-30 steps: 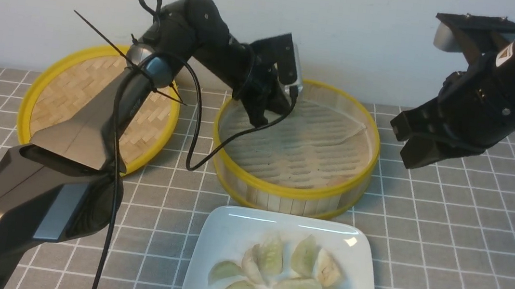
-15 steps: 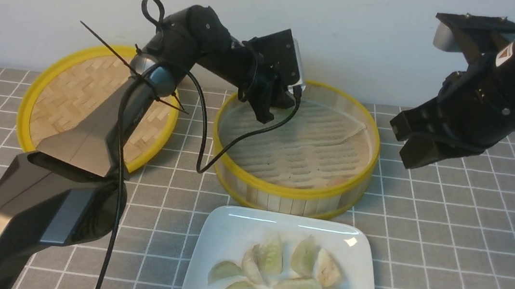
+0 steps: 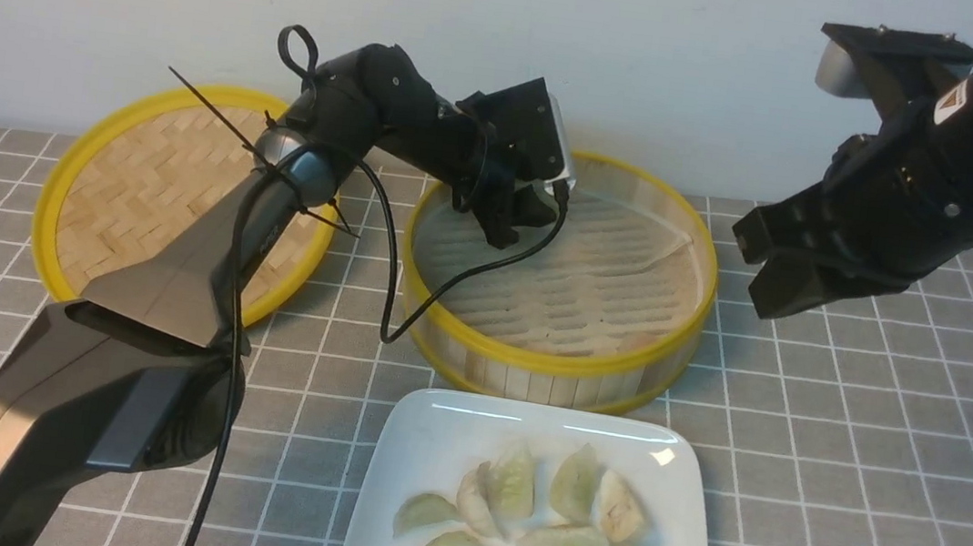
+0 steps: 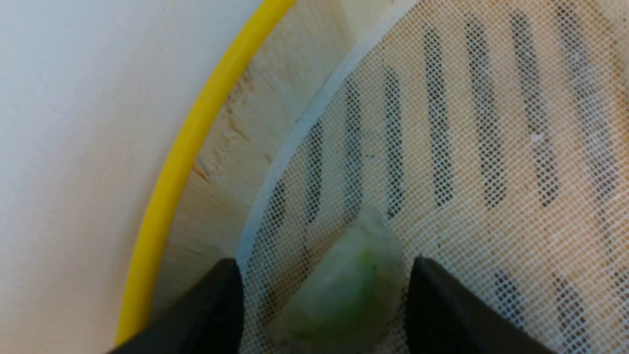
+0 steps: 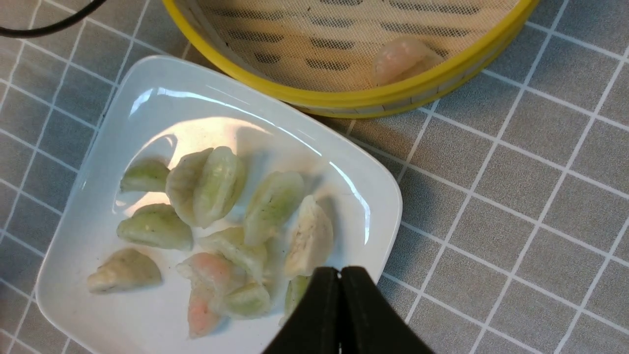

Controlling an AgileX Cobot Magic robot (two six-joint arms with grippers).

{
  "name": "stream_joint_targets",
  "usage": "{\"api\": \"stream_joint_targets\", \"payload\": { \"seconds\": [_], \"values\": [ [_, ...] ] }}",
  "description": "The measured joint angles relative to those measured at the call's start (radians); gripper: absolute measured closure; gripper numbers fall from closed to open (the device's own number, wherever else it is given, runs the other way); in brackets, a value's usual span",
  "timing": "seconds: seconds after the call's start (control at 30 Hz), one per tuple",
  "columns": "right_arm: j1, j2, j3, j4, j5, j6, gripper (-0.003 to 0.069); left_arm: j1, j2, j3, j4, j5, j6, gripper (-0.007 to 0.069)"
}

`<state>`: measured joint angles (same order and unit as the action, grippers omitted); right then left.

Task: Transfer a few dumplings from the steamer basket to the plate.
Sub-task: Use the right arm to grab a dumpling from inside the steamer

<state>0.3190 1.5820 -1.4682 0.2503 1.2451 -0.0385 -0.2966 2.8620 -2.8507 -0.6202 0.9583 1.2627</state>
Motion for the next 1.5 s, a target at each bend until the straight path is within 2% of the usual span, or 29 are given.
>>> {"api": "stream_joint_targets", "payload": {
  "seconds": [0.1,0.23,0.4,0.43,0.53,0.7,0.97,1.07,1.17,1.23,1.3,1.33,1.37,1.5],
  "values": [
    [0.000,0.000,0.000,0.000,0.000,0.000,0.0673,-0.001,0.001,-0.001,-0.002,0.004,-0.026,0.0213],
    [0.000,0.000,0.000,0.004,0.000,0.000,0.0673,-0.001,0.001,-0.002,-0.003,0.041,-0.040,0.0270],
    [0.000,0.000,0.000,0.026,0.000,0.000,0.0673,-0.001,-0.001,-0.009,0.035,0.076,-0.041,0.0466],
    [0.000,0.000,0.000,0.027,0.000,0.000,0.0673,-0.001,-0.002,-0.010,0.035,0.079,-0.041,0.0478],
    [0.000,0.000,0.000,0.042,0.000,0.000,0.0673,0.002,-0.007,-0.026,0.066,0.174,-0.042,0.0596],
    [0.000,0.000,0.000,0.045,0.000,0.000,0.0673,-0.002,-0.014,-0.077,0.103,0.270,-0.051,0.0629],
    [0.000,0.000,0.000,0.045,0.000,-0.003,0.0673,-0.001,-0.050,-0.089,0.107,0.224,-0.068,0.0629],
    [0.000,0.000,0.000,0.045,0.000,-0.003,0.0673,-0.001,-0.027,-0.089,0.106,0.214,-0.073,0.0614],
    [0.000,0.000,0.000,0.045,0.000,-0.003,0.0673,-0.001,-0.003,-0.087,0.107,0.198,-0.076,0.0556],
    [0.000,0.000,0.000,0.045,0.000,-0.003,0.0673,-0.001,0.011,-0.087,0.102,0.173,-0.076,0.0481],
    [0.000,0.000,0.000,0.045,0.000,-0.003,0.0673,-0.001,0.012,-0.087,0.097,0.158,-0.076,0.0440],
    [0.000,0.000,0.000,0.045,0.000,-0.003,0.0673,-0.001,0.012,-0.087,0.093,0.149,-0.076,0.0403],
    [0.000,0.000,0.000,0.045,0.000,-0.003,0.0673,-0.001,0.012,-0.087,0.083,0.129,-0.076,0.0332],
    [0.000,0.000,0.000,0.045,0.000,-0.003,0.0673,-0.001,0.012,-0.087,0.064,0.102,-0.055,0.0202]
  ]
}}
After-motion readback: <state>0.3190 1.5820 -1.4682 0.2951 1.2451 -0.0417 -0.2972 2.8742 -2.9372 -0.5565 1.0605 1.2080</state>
